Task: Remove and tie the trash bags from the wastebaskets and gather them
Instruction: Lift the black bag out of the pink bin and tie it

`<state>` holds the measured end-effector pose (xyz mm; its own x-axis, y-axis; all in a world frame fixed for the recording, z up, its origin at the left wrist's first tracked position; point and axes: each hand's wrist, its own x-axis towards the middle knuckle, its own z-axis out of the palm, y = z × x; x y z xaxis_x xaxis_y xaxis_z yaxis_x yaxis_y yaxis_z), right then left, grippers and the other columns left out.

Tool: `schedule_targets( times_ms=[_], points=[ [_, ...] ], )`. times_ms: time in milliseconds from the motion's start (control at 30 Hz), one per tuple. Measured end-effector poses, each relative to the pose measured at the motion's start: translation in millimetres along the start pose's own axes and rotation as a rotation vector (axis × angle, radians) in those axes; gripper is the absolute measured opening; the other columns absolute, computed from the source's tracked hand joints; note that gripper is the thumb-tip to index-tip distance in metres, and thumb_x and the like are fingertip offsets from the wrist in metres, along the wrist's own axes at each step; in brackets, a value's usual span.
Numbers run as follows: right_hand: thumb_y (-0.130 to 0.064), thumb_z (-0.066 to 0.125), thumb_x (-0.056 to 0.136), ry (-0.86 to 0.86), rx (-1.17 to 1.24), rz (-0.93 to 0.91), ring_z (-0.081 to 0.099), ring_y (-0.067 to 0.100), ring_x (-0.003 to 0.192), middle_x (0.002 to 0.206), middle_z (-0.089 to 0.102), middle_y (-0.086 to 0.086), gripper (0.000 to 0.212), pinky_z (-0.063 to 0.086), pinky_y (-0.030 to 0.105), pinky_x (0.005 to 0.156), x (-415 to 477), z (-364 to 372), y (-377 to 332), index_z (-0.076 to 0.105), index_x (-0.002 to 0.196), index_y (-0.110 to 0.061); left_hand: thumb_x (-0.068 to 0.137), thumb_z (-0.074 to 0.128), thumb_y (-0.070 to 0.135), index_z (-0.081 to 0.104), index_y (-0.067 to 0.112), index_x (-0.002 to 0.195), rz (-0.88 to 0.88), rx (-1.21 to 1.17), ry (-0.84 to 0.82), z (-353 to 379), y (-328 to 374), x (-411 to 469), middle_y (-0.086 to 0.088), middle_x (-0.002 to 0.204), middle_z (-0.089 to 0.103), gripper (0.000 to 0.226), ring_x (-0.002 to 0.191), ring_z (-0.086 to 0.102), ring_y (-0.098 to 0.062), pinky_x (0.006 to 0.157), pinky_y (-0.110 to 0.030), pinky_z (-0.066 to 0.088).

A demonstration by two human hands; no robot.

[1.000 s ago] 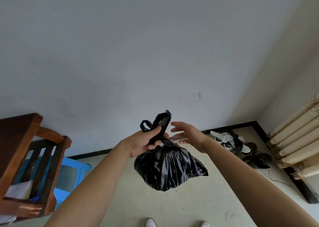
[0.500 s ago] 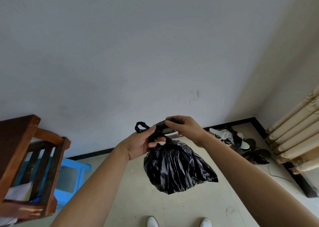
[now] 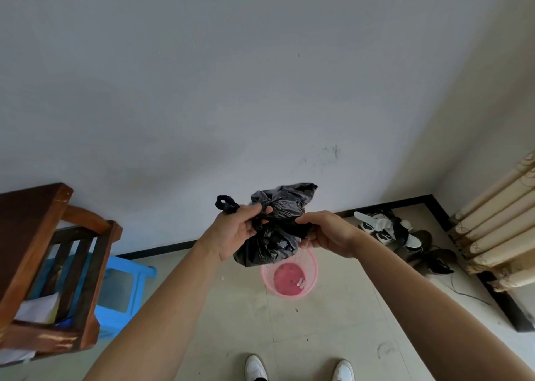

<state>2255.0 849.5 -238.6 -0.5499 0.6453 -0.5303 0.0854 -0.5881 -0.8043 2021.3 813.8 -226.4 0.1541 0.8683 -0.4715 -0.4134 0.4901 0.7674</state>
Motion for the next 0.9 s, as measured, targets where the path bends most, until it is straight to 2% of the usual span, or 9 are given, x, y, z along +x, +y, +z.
schedule_targets(
  times_ms=[100, 200, 267, 367, 467, 567, 633, 733, 900],
  points=[
    [-0.021, 0.055, 0.095, 0.077, -0.156, 0.022, 0.061, 0.021, 0.063, 0.069, 0.067, 0.008, 0.021, 0.048, 0.032, 0.071, 1, -1, -2, 0.067, 0.093, -0.004, 0.082, 0.064, -0.015, 0.036, 0.024, 0.054, 0.097, 0.269, 0.027, -1, 3, -4, -0.016, 0.100, 0.074, 0.056, 0.109, 0.068, -0.029, 0.094, -0.040, 0.051],
    [-0.016, 0.065, 0.087, 0.268, -0.496, -0.153, 0.061, 0.018, 0.090, 0.099, 0.065, -0.002, 0.016, 0.047, 0.030, 0.080, 6, 3, -3, 0.065, 0.103, -0.015, 0.082, 0.063, -0.017, 0.030, 0.023, 0.059, 0.179, 0.525, 0.070, -4, 13, -5, -0.013, 0.094, 0.073, 0.057, 0.100, 0.070, -0.023, 0.097, -0.039, 0.051],
    [-0.017, 0.068, 0.082, 0.416, -0.665, -0.316, 0.056, 0.016, 0.107, 0.120, 0.053, -0.001, 0.039, 0.045, 0.027, 0.087, 9, 4, -5, 0.058, 0.119, -0.023, 0.081, 0.059, -0.018, 0.031, 0.023, 0.060, 0.233, 0.691, 0.074, -5, 23, -7, -0.008, 0.088, 0.071, 0.054, 0.092, 0.069, -0.019, 0.096, -0.037, 0.049],
    [-0.022, 0.065, 0.081, 0.347, -0.781, -0.433, 0.038, 0.016, 0.128, 0.141, 0.040, -0.004, 0.063, 0.035, 0.035, 0.106, 11, 7, -11, 0.045, 0.139, -0.038, 0.079, 0.054, -0.018, 0.032, 0.020, 0.062, 0.276, 0.843, 0.057, 0, 30, -12, 0.009, 0.070, 0.065, 0.047, 0.083, 0.067, -0.013, 0.085, -0.027, 0.049],
    [-0.016, 0.060, 0.079, 0.162, -0.820, -0.408, 0.033, 0.013, 0.137, 0.148, 0.042, -0.009, 0.068, 0.029, 0.035, 0.113, 14, 21, -14, 0.047, 0.139, -0.043, 0.077, 0.053, -0.016, 0.031, 0.019, 0.062, 0.324, 0.906, 0.077, 8, 30, -16, 0.005, 0.069, 0.064, 0.043, 0.074, 0.063, -0.011, 0.077, -0.025, 0.049],
    [-0.005, 0.060, 0.083, 0.071, -0.689, -0.382, 0.058, 0.005, 0.117, 0.121, 0.066, -0.009, 0.045, 0.042, 0.029, 0.109, 15, 31, -10, 0.066, 0.119, -0.032, 0.074, 0.055, -0.013, 0.031, 0.019, 0.059, 0.406, 0.872, 0.210, 12, 24, -19, -0.001, 0.064, 0.056, 0.042, 0.064, 0.054, -0.016, 0.069, -0.028, 0.044],
    [-0.008, 0.064, 0.085, 0.103, -0.668, -0.407, 0.064, 0.003, 0.099, 0.103, 0.070, -0.010, 0.031, 0.049, 0.031, 0.102, 16, 35, -7, 0.070, 0.104, -0.031, 0.072, 0.060, -0.012, 0.037, 0.015, 0.059, 0.490, 0.819, 0.382, 11, 16, -18, -0.001, 0.068, 0.065, 0.037, 0.070, 0.062, -0.014, 0.071, -0.023, 0.048],
    [-0.008, 0.066, 0.087, 0.125, -0.618, -0.428, 0.063, -0.006, 0.083, 0.104, 0.070, -0.002, 0.024, 0.052, 0.025, 0.093, 17, 38, -4, 0.072, 0.104, -0.024, 0.073, 0.070, -0.003, 0.052, 0.008, 0.075, 0.583, 0.766, 0.586, 11, 7, -17, -0.003, 0.077, 0.065, 0.022, 0.071, 0.060, -0.011, 0.068, -0.019, 0.047],
    [-0.010, 0.066, 0.087, 0.159, -0.660, -0.478, 0.065, 0.004, 0.090, 0.099, 0.067, -0.005, 0.029, 0.052, 0.026, 0.091, 14, 38, -6, 0.071, 0.096, -0.036, 0.084, 0.072, 0.014, 0.062, 0.016, 0.089, 0.355, 0.686, 0.526, 20, 6, -19, 0.002, 0.079, 0.066, 0.012, 0.073, 0.063, -0.014, 0.066, -0.024, 0.048]
  ],
)
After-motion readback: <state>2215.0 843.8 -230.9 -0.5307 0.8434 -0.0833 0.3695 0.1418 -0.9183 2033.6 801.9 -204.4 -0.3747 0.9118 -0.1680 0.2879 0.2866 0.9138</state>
